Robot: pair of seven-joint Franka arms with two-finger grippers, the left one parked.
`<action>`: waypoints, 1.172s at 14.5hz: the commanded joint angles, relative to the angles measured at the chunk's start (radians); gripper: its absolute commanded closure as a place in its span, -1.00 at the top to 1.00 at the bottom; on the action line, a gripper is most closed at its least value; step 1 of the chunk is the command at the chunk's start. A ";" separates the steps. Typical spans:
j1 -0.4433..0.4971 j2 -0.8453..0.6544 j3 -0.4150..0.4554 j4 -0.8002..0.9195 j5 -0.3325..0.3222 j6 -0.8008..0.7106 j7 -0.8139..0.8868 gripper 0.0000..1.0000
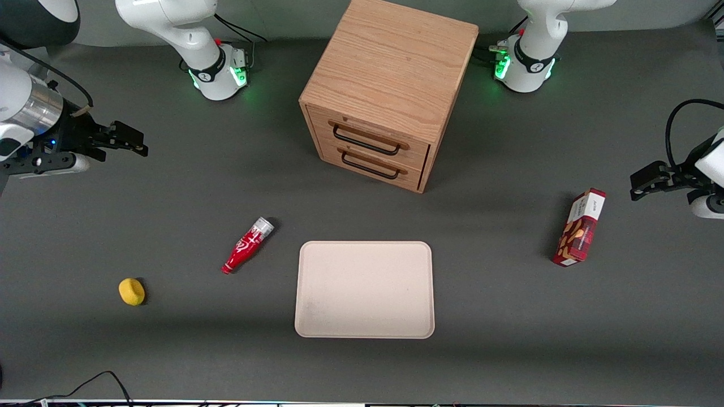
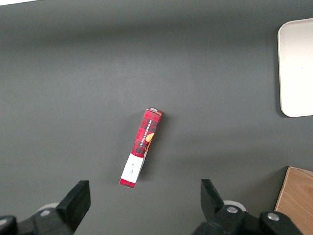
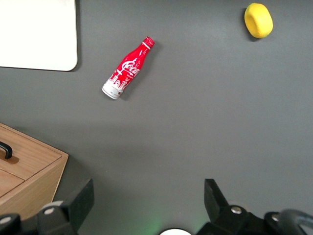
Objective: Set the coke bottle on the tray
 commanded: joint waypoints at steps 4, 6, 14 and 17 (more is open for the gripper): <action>0.003 0.016 -0.006 0.039 0.018 -0.032 0.024 1.00; 0.003 0.016 -0.006 0.039 0.018 -0.032 0.033 1.00; 0.007 0.068 0.056 0.037 -0.023 -0.020 0.150 1.00; 0.009 0.183 0.104 0.013 -0.017 0.119 0.419 1.00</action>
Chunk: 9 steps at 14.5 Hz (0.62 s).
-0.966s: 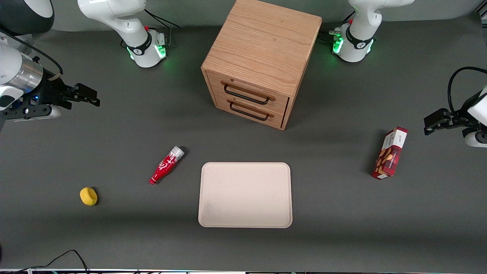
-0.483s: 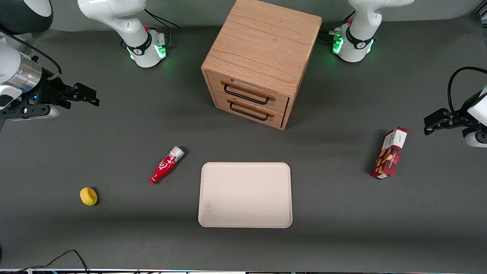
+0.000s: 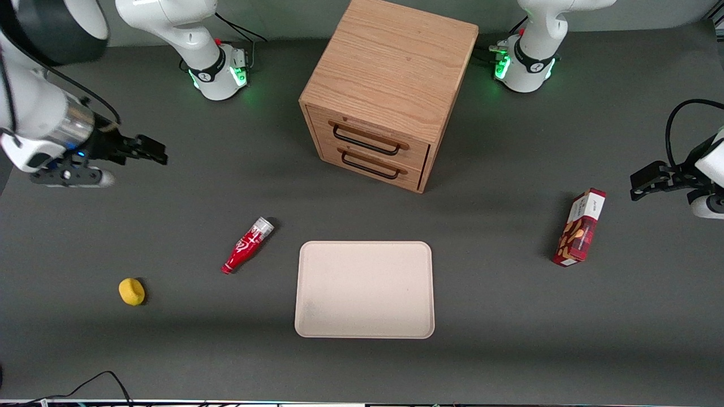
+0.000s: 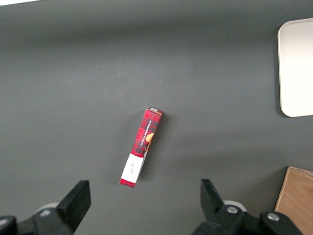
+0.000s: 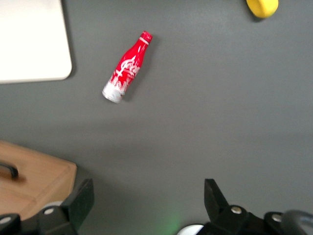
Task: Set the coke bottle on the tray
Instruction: 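Move the open right gripper down over the red Coca-Cola bottle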
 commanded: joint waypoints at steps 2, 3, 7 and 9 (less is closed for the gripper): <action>0.008 0.153 0.046 -0.025 -0.010 0.192 0.263 1.00; 0.008 0.187 0.050 -0.050 -0.011 0.267 0.307 1.00; 0.024 0.314 0.083 -0.151 -0.060 0.574 0.516 1.00; 0.048 0.390 0.087 -0.156 -0.138 0.662 0.646 1.00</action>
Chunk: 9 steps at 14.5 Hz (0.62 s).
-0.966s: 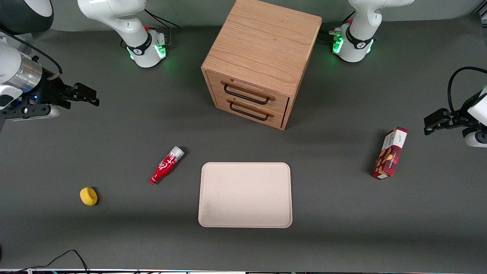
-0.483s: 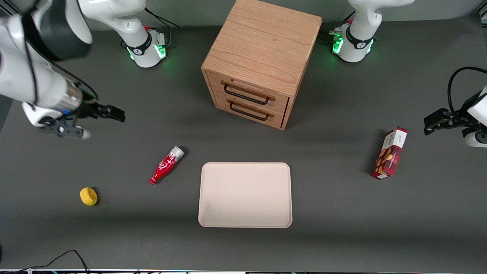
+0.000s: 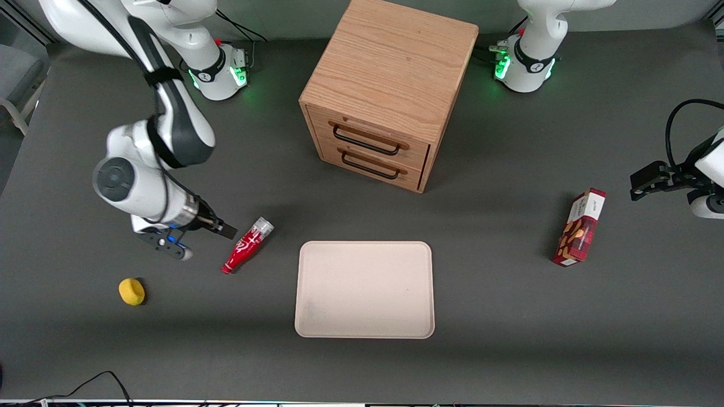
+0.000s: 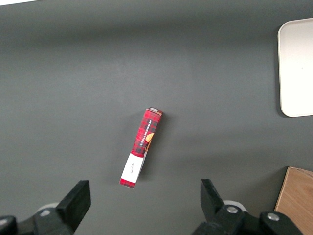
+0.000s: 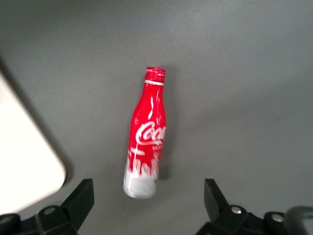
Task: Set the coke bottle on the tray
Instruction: 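Move the open right gripper down over the red Coca-Cola bottle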
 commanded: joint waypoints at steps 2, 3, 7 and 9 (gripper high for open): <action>0.031 0.102 0.002 -0.007 -0.101 0.153 0.206 1.00; 0.031 0.125 0.002 -0.006 -0.103 0.184 0.226 1.00; 0.031 0.169 0.002 -0.004 -0.127 0.239 0.268 1.00; 0.032 0.188 0.004 -0.002 -0.166 0.247 0.310 1.00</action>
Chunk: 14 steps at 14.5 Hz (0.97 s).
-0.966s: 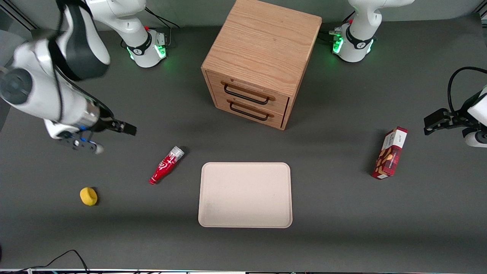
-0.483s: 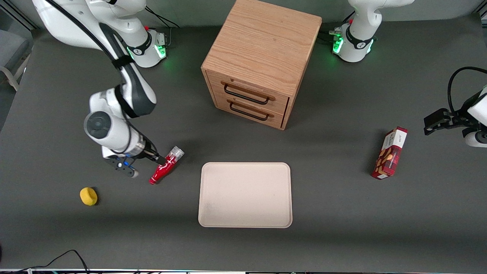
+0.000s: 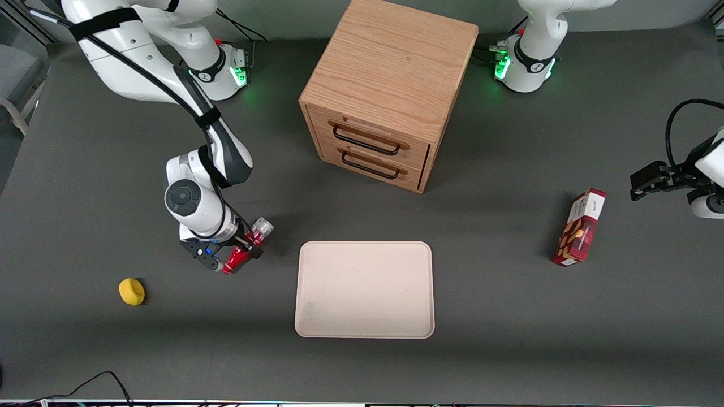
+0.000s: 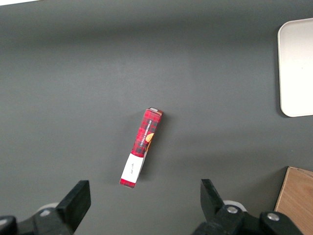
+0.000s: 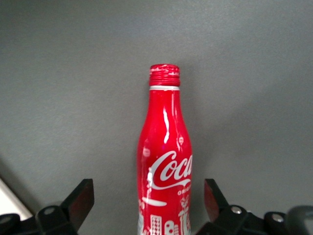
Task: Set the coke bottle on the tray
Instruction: 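Close the right gripper around the bottle's neck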
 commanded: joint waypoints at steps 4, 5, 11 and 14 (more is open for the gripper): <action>0.004 0.034 0.001 0.006 -0.062 0.028 0.083 1.00; 0.016 0.039 0.001 0.004 -0.062 0.028 0.083 1.00; 0.020 0.056 0.001 0.004 -0.078 0.029 0.084 0.81; 0.021 0.056 0.001 0.003 -0.082 0.029 0.083 -0.48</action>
